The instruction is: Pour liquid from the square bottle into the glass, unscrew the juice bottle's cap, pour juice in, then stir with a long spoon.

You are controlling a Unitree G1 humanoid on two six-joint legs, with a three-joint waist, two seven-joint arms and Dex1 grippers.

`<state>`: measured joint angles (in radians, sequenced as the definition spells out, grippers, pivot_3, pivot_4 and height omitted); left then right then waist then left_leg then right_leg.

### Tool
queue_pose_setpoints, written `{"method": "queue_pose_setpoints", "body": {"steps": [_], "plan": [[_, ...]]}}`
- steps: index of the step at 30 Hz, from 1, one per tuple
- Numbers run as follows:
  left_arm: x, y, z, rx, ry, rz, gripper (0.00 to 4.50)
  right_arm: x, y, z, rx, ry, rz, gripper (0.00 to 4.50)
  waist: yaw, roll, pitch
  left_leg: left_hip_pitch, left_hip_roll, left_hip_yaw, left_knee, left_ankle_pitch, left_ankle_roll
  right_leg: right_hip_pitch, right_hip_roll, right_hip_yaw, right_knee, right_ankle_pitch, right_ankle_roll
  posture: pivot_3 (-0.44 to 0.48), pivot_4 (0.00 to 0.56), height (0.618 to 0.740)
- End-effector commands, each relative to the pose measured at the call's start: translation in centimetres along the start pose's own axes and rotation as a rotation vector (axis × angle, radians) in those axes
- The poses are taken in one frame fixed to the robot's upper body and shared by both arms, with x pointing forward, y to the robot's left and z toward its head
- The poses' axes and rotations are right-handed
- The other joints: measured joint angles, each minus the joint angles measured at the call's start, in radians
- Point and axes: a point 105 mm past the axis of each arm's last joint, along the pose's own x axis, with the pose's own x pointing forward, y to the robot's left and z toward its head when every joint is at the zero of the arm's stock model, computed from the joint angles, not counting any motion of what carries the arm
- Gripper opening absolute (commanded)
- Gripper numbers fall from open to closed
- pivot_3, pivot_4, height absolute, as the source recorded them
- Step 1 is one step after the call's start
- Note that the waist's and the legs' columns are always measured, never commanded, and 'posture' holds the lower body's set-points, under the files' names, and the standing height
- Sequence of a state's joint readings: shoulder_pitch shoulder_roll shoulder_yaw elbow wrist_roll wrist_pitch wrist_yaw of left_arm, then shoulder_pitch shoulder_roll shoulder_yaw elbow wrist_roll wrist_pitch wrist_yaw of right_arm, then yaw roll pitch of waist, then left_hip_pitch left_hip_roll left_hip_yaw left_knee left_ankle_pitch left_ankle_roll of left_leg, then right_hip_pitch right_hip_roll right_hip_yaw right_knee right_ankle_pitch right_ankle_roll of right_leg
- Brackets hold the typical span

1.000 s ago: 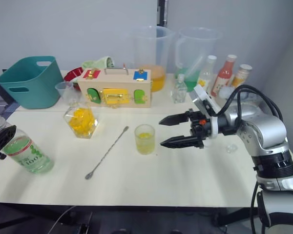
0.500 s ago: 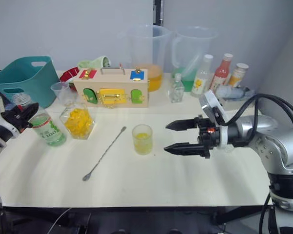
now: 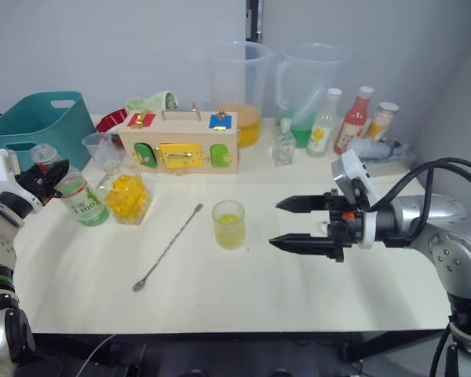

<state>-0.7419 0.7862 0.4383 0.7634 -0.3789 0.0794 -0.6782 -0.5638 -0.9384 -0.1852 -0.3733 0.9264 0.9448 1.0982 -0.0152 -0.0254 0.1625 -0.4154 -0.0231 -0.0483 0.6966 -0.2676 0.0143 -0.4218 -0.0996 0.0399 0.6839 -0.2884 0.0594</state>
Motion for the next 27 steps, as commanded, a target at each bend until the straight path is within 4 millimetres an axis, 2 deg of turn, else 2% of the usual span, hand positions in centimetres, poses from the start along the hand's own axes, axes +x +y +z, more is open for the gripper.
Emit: {"method": "queue_pose_setpoints", "body": {"steps": [1,6,8,13,15,19,21,24,27], "plan": [[-0.5,0.5,0.3,0.015,-0.008,0.017,1.47,-0.5,0.3,0.9,-0.049,-0.017,-0.014,4.47,-0.001,0.000,0.000,0.000,0.000,0.000,0.000,0.000,0.000,0.000,0.000,0.000,0.000,0.000,0.000,0.000,0.150,0.740],[-0.9,0.5,0.3,0.018,-0.010,0.015,1.47,-0.4,0.1,1.0,-0.053,-0.019,-0.009,4.47,-0.001,0.000,0.000,0.000,0.000,0.000,0.000,0.000,0.000,0.000,0.000,0.000,0.000,0.000,0.000,0.000,0.150,0.740],[-1.0,0.5,0.5,0.018,-0.016,0.016,2.38,-0.3,0.1,1.0,-0.056,-0.020,-0.005,4.50,-0.002,0.000,0.000,0.000,0.000,0.000,0.000,0.000,0.000,0.000,0.000,0.000,0.000,0.000,0.000,0.000,0.150,0.740],[-1.1,0.6,1.3,0.024,-0.033,0.017,4.07,-0.1,0.0,1.0,-0.057,-0.022,0.003,4.50,-0.002,0.000,0.000,0.000,0.001,0.000,0.000,0.000,0.000,0.000,0.001,0.000,0.000,0.000,0.000,0.000,0.150,0.740],[-1.1,0.6,2.1,0.024,-0.060,0.013,4.48,-0.1,0.0,1.0,-0.058,-0.023,0.006,4.50,-0.002,0.000,0.000,0.000,0.001,0.000,0.000,0.000,0.000,0.000,0.001,0.000,0.000,0.000,0.000,0.000,0.150,0.740],[-1.2,0.5,3.8,0.018,-0.128,0.007,4.48,0.0,-0.1,1.0,-0.059,-0.025,0.012,4.50,-0.001,0.000,0.000,0.000,0.001,0.000,0.000,0.000,0.000,0.000,0.000,0.000,0.000,0.000,0.000,0.000,0.150,0.740],[-1.4,0.4,5.5,0.016,-0.195,-0.012,4.48,0.0,-0.1,1.0,-0.060,-0.026,0.013,4.50,0.000,0.000,0.000,0.000,0.001,0.000,0.000,0.000,0.000,0.000,0.000,0.000,0.000,0.000,0.000,0.000,0.150,0.740],[-1.5,-0.2,8.2,0.013,-0.299,-0.044,4.48,0.0,-0.2,1.1,-0.062,-0.030,0.017,4.50,0.000,0.000,0.000,0.000,0.001,0.000,0.000,0.000,0.000,0.000,0.000,0.000,0.000,0.000,0.000,0.000,0.150,0.740],[-2.0,-1.3,12.4,0.035,-0.411,-0.102,4.48,0.1,-0.3,1.3,-0.065,-0.036,0.026,4.50,-0.001,0.000,0.000,0.000,0.001,0.000,0.000,0.000,0.000,0.000,0.000,0.000,0.000,0.000,0.000,0.000,0.150,0.740]]}}
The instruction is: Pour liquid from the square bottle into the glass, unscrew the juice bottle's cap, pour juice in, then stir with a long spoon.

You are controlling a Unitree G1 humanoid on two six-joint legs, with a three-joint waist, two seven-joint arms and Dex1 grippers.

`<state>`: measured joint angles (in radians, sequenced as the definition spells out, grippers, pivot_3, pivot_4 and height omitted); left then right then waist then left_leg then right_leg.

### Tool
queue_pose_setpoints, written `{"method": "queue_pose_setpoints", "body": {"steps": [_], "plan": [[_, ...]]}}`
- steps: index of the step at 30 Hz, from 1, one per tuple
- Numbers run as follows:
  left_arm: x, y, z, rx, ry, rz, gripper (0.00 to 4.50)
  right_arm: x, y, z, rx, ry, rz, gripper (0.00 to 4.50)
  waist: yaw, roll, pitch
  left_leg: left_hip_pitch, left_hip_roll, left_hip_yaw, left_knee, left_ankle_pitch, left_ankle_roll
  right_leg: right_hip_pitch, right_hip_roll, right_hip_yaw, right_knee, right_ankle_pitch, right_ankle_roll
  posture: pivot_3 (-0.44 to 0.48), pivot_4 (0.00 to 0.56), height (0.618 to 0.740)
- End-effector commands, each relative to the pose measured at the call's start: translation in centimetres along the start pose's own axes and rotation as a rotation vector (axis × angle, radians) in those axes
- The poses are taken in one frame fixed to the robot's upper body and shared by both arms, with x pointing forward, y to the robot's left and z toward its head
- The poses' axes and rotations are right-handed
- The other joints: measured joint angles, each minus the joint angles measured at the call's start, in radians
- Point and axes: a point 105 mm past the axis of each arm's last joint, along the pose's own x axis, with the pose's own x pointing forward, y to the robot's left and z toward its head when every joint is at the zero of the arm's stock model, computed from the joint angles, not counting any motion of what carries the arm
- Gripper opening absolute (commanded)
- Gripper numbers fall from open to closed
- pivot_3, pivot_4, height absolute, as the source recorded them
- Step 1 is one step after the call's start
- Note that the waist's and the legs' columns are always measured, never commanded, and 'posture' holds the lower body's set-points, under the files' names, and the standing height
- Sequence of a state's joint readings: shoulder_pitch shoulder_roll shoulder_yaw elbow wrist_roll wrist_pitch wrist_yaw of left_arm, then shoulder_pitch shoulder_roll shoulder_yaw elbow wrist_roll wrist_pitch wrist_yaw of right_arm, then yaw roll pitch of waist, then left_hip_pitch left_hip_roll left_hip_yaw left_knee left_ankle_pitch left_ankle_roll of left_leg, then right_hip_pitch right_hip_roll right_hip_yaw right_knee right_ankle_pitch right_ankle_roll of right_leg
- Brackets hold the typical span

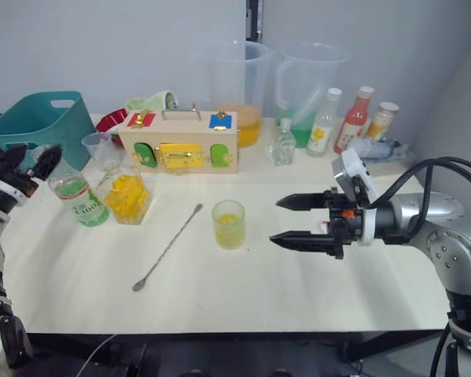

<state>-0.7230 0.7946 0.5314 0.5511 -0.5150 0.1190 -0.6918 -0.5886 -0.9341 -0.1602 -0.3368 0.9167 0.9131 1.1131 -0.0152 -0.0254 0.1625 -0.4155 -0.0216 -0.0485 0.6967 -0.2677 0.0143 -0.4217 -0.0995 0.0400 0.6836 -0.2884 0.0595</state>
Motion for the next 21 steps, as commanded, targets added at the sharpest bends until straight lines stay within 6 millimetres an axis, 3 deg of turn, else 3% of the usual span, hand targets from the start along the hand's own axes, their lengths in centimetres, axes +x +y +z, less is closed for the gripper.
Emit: {"method": "queue_pose_setpoints", "body": {"steps": [1,3,6,10,15,17,21], "plan": [[0.7,-1.5,7.3,0.064,-0.189,-0.095,4.48,0.0,0.1,1.0,-0.055,-0.023,0.019,4.50,-0.001,0.000,0.000,0.000,0.000,0.000,0.000,0.000,0.000,0.000,0.000,0.000,0.000,0.000,0.000,0.000,0.150,0.740],[0.8,-2.9,8.8,0.061,-0.205,-0.160,4.48,0.1,0.1,1.0,-0.055,-0.023,0.021,4.50,-0.003,0.000,0.000,0.000,0.000,0.000,0.000,0.000,0.000,0.000,0.000,0.000,0.000,0.000,0.000,0.000,0.150,0.740],[0.4,-6.9,9.7,0.017,-0.153,-0.345,4.48,0.0,-0.2,0.9,-0.053,-0.023,0.020,4.50,-0.004,0.000,0.000,0.000,0.001,0.000,0.000,0.000,0.000,0.000,0.000,0.000,0.000,0.000,0.000,0.000,0.150,0.740],[-1.4,-10.6,8.5,-0.016,-0.003,-0.532,4.48,-0.1,-0.5,0.6,-0.048,-0.027,0.005,4.50,-0.006,0.000,0.000,0.000,0.001,0.000,-0.001,0.000,0.000,0.000,0.001,0.001,0.000,0.000,0.000,0.000,0.150,0.740],[-4.6,-13.9,6.0,-0.052,0.176,-0.701,4.48,-0.7,-1.0,-0.4,-0.042,-0.022,-0.057,4.50,-0.008,0.000,0.000,0.000,0.002,0.000,-0.001,0.000,0.000,0.000,0.002,0.001,0.000,0.000,0.000,0.000,0.150,0.740],[-5.9,-14.4,4.6,-0.073,0.237,-0.726,4.48,-1.2,-1.3,-0.9,-0.038,-0.024,-0.098,4.50,-0.006,0.000,0.000,0.000,0.002,0.000,-0.001,0.000,0.000,0.000,0.001,0.001,-0.001,0.000,0.000,0.000,0.150,0.740],[-8.3,-12.8,0.5,-0.018,0.354,-0.667,4.48,-2.9,-2.0,-3.4,-0.033,-0.012,-0.234,4.50,0.000,0.000,0.000,0.001,0.003,0.001,-0.002,0.000,0.000,0.001,0.001,0.002,-0.002,0.000,0.000,0.000,0.150,0.740]]}}
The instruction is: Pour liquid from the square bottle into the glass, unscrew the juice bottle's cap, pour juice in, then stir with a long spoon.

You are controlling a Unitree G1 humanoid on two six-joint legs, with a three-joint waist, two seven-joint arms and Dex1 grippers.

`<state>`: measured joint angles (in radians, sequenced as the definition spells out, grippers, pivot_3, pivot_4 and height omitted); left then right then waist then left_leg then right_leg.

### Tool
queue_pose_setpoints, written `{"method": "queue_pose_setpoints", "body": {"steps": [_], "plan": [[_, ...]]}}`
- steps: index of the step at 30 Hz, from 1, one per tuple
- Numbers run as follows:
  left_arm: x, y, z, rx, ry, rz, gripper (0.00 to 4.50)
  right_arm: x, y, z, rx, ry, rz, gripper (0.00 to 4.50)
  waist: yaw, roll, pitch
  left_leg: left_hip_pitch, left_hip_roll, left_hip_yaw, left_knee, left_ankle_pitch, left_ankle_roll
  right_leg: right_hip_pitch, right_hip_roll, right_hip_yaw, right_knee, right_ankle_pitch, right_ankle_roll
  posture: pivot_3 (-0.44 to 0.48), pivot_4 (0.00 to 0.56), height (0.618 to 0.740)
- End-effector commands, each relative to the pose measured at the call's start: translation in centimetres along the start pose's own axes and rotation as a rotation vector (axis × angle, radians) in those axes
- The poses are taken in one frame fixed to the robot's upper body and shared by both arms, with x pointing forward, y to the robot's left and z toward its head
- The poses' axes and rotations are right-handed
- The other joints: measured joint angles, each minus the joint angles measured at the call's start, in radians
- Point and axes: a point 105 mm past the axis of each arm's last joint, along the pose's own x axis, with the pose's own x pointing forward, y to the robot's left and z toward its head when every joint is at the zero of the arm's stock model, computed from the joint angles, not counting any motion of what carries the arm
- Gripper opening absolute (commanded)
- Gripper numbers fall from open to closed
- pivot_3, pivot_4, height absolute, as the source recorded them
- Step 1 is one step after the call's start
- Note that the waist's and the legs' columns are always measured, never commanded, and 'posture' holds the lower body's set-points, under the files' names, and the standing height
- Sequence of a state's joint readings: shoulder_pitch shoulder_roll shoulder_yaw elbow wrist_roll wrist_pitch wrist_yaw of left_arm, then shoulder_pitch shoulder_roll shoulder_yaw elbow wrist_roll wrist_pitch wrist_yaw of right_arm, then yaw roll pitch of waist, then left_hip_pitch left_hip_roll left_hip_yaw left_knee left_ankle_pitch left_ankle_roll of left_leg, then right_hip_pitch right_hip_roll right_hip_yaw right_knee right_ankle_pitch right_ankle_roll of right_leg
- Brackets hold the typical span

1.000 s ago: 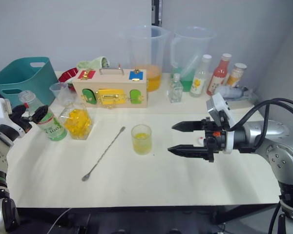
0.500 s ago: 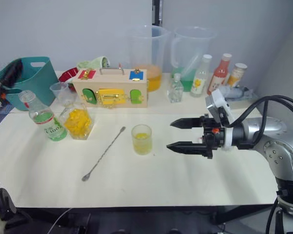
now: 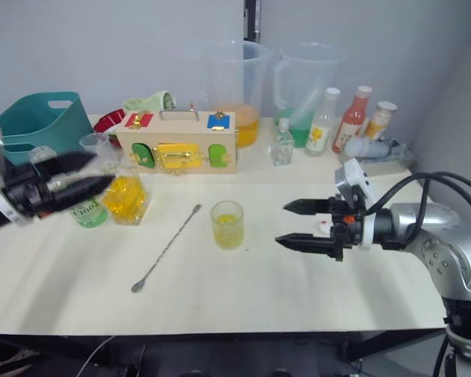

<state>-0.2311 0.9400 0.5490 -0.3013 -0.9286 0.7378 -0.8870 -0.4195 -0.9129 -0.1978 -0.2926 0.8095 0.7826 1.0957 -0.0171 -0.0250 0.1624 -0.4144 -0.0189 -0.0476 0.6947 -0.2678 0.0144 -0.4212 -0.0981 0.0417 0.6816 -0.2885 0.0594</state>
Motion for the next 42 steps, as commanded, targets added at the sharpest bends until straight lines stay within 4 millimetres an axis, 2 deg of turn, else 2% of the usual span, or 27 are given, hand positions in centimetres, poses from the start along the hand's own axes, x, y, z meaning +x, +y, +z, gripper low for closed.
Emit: {"method": "queue_pose_setpoints", "body": {"steps": [1,5,8,13,15,19,23,28,31,36,38,42], "plan": [[-1.4,0.6,-1.3,0.067,0.025,0.055,4.48,-1.6,-0.7,-0.4,-0.071,-0.026,-0.118,4.50,0.003,0.000,0.000,0.000,0.000,0.000,0.000,0.000,0.000,0.000,0.000,0.000,-0.001,0.000,0.000,0.000,0.150,0.740],[-2.7,1.1,-3.7,0.048,0.059,0.089,4.48,-3.0,-1.2,-1.3,-0.083,-0.092,-0.226,4.50,0.007,0.000,0.000,0.001,-0.001,0.001,0.000,0.000,0.000,0.001,-0.001,0.000,-0.003,0.000,0.000,0.000,0.150,0.740],[-4.3,1.4,-6.7,0.050,0.135,0.125,4.48,-5.2,-1.3,-2.2,-0.034,-0.136,-0.302,4.50,0.006,0.001,-0.001,0.001,0.000,0.002,-0.001,0.000,0.000,0.002,-0.001,0.001,-0.003,0.000,0.000,0.000,0.150,0.740],[-7.8,2.3,-10.0,0.028,0.176,0.244,4.48,-8.9,-1.4,-5.8,0.016,-0.051,-0.418,4.50,0.008,0.001,-0.001,0.003,0.000,0.002,-0.001,-0.001,0.001,0.003,-0.001,0.001,-0.006,0.000,0.000,0.000,0.150,0.740],[-9.0,2.4,-11.0,0.020,0.191,0.269,4.48,-9.8,-1.4,-6.8,0.028,-0.031,-0.446,4.50,0.005,0.001,-0.001,0.005,0.000,0.003,-0.002,-0.001,0.001,0.006,-0.001,0.001,-0.009,0.000,0.000,0.000,0.150,0.740],[-9.6,2.4,-11.4,0.003,0.178,0.294,4.48,-10.5,-1.4,-7.8,0.045,-0.020,-0.473,4.50,0.006,0.002,0.000,0.017,0.001,0.003,-0.008,-0.002,0.002,0.021,-0.001,0.001,-0.020,0.000,0.000,0.000,0.150,0.740],[-9.7,2.3,-11.4,0.003,0.175,0.296,4.48,-10.5,-1.2,-8.3,0.055,-0.018,-0.472,4.50,0.006,0.002,0.000,0.026,0.001,0.003,-0.011,-0.002,0.002,0.029,-0.002,0.001,-0.020,0.000,0.000,0.000,0.150,0.740],[-8.9,1.8,-10.3,-0.016,0.148,0.283,4.48,-10.0,-0.6,-8.7,0.077,-0.030,-0.446,4.50,0.007,0.002,0.000,0.028,0.001,0.002,-0.015,-0.002,0.002,0.032,-0.003,0.001,-0.024,0.000,0.000,0.000,0.150,0.740],[-7.0,1.6,-9.6,-0.021,0.129,0.276,4.48,-9.0,0.1,-8.0,0.087,-0.048,-0.390,4.50,0.007,0.002,0.000,0.028,0.001,0.002,-0.015,-0.002,0.002,0.031,-0.004,0.001,-0.024,0.000,0.000,0.000,0.150,0.740],[-3.9,0.9,-10.2,-0.056,0.182,0.271,4.48,-7.4,1.7,-6.9,0.088,-0.030,-0.266,4.50,0.007,0.003,-0.001,0.028,0.000,0.002,-0.015,-0.002,0.002,0.032,-0.004,0.001,-0.025,0.000,0.000,0.000,0.150,0.740],[-2.3,0.5,-10.5,-0.078,0.198,0.289,4.48,-6.6,2.3,-5.8,0.064,-0.022,-0.205,4.50,0.007,0.003,-0.001,0.028,0.000,0.001,-0.015,-0.002,0.002,0.032,-0.004,0.001,-0.024,0.000,0.000,0.000,0.150,0.740],[0.3,-0.7,-12.2,-0.080,0.278,0.354,4.48,-5.3,3.1,-4.0,0.010,-0.033,-0.138,4.50,0.008,0.003,-0.001,0.028,0.000,0.001,-0.015,-0.002,0.002,0.031,-0.003,0.001,-0.025,0.000,0.000,0.000,0.150,0.740]]}}
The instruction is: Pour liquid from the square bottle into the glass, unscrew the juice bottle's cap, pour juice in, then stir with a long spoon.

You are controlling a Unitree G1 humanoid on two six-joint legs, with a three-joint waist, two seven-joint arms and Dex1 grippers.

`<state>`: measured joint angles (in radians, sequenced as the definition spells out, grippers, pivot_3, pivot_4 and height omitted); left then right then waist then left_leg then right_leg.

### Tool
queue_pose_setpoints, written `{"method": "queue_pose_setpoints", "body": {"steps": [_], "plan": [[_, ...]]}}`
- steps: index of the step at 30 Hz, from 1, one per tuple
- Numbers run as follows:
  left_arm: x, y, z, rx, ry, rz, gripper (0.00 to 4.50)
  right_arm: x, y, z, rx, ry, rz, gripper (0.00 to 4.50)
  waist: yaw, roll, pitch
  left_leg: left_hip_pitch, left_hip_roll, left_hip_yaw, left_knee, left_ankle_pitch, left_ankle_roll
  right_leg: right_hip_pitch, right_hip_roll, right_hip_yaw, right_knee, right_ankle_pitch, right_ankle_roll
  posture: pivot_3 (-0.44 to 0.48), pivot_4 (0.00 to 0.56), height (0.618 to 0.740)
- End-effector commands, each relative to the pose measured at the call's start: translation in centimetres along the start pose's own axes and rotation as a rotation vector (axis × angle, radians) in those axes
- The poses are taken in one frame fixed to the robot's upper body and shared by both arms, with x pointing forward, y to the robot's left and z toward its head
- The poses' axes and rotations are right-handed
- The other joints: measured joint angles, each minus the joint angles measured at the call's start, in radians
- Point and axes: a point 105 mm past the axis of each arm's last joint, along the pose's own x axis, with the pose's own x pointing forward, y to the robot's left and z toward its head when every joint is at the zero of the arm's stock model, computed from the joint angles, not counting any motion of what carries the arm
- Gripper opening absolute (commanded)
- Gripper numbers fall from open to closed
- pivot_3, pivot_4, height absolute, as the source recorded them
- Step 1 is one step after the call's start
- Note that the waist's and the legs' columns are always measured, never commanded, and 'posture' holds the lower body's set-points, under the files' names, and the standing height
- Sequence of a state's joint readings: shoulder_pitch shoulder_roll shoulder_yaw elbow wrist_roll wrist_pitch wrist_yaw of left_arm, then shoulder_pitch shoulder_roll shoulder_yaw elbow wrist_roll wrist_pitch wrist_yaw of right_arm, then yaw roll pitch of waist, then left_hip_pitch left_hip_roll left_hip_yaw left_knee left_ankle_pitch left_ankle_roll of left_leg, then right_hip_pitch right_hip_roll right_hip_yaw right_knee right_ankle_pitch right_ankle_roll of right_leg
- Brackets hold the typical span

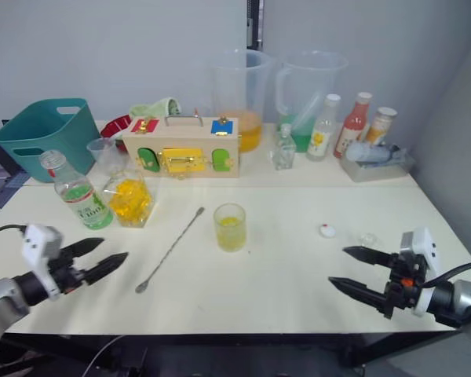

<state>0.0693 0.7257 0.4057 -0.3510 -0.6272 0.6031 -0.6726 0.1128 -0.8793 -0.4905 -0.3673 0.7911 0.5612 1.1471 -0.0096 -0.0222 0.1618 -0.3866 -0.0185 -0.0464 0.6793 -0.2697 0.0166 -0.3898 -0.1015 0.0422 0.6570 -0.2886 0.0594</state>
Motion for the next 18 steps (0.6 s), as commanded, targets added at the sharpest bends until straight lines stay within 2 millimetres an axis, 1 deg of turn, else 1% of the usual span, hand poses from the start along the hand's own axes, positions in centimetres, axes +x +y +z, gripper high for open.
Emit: {"method": "queue_pose_setpoints", "body": {"steps": [1,3,6,12,16,18], "plan": [[1.9,-1.7,-0.3,0.015,0.038,0.067,4.48,0.8,1.1,2.2,-0.063,-0.037,0.055,4.50,0.001,0.000,0.000,0.000,0.000,0.000,0.000,0.000,0.000,0.000,0.000,0.000,0.000,0.000,0.000,0.000,0.150,0.740],[3.0,-2.9,-0.5,0.007,0.046,0.064,4.48,1.2,1.4,2.6,-0.080,-0.037,0.065,4.50,0.003,0.000,0.000,0.000,0.000,0.000,0.000,0.000,0.000,0.000,0.000,0.000,0.000,0.000,0.000,0.000,0.150,0.740],[4.6,-4.0,-0.8,-0.006,0.066,0.084,4.48,1.4,1.7,2.8,-0.094,-0.025,0.074,4.50,0.010,0.000,0.000,-0.001,-0.001,0.000,0.000,0.000,0.000,0.000,0.000,0.000,0.000,0.000,0.000,0.000,0.150,0.740],[7.0,-4.5,-1.8,0.003,0.126,0.186,4.48,1.9,1.8,3.5,-0.118,-0.020,0.062,4.50,0.021,0.000,0.000,-0.001,-0.002,0.000,0.001,0.000,0.000,0.000,0.000,0.000,0.000,0.000,0.000,0.000,0.150,0.740],[8.1,-5.2,-3.8,-0.007,0.208,0.194,4.48,2.1,2.0,3.7,-0.118,-0.009,0.061,4.50,0.021,0.000,0.000,-0.001,-0.002,0.001,0.001,0.000,0.000,0.000,0.000,0.000,0.000,0.000,0.000,0.000,0.150,0.740],[8.4,-5.7,-4.5,-0.019,0.233,0.178,3.93,2.2,2.1,4.0,-0.123,-0.008,0.057,4.50,0.021,0.000,0.000,-0.001,-0.002,0.000,0.001,0.000,0.000,0.000,0.000,0.000,0.000,0.000,0.000,0.000,0.150,0.740]]}}
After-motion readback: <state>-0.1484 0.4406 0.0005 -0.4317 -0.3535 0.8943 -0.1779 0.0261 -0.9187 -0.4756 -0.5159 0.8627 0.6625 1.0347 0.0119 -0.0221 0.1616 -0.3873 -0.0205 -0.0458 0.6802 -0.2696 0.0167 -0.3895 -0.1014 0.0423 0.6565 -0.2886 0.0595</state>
